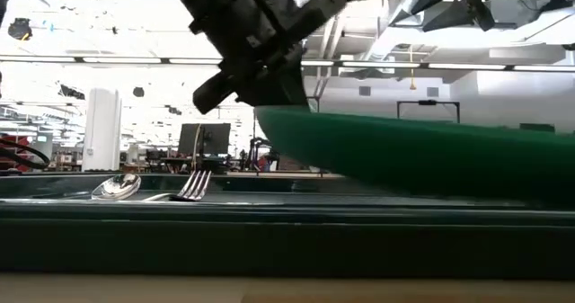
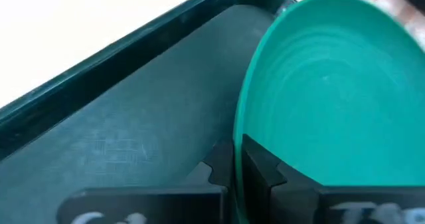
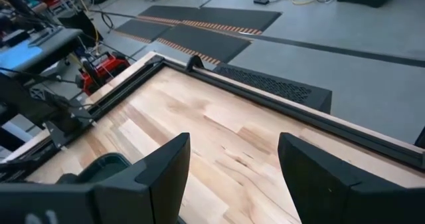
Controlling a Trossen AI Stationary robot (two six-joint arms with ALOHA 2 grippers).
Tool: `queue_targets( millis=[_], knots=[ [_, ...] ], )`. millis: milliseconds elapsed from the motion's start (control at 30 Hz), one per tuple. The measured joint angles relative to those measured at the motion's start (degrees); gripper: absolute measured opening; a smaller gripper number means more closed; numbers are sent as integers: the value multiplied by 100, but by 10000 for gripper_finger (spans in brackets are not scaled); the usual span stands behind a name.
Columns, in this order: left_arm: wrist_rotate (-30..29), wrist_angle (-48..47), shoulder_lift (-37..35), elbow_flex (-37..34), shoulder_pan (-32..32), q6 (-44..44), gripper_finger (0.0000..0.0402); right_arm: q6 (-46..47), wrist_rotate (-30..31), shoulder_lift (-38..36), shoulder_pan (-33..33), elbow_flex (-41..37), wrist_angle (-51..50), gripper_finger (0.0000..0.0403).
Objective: Pick and place plate/cup/fork/spoon on tray
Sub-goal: Put the green plate on the right of the black tray beside the orange fork
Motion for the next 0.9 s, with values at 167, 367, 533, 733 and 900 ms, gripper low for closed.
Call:
queue_targets(
  millis=[167, 367, 533, 733, 900],
  knots=[
    [122, -367, 439, 465, 3, 96, 0, -4, 0, 0, 0, 0, -70, 255],
    [315, -419, 499, 534, 4, 36, 1, -98, 0, -8, 0, 0, -142, 255],
    [490, -418, 501, 534, 4, 51, 18, -111, 0, -6, 0, 0, -164, 255],
    [560, -421, 501, 534, 4, 139, 80, -109, 0, -6, 0, 0, -253, 255],
    [784, -413, 501, 532, 4, 158, 155, -109, -1, -6, 0, 0, -255, 255]
  ],
)
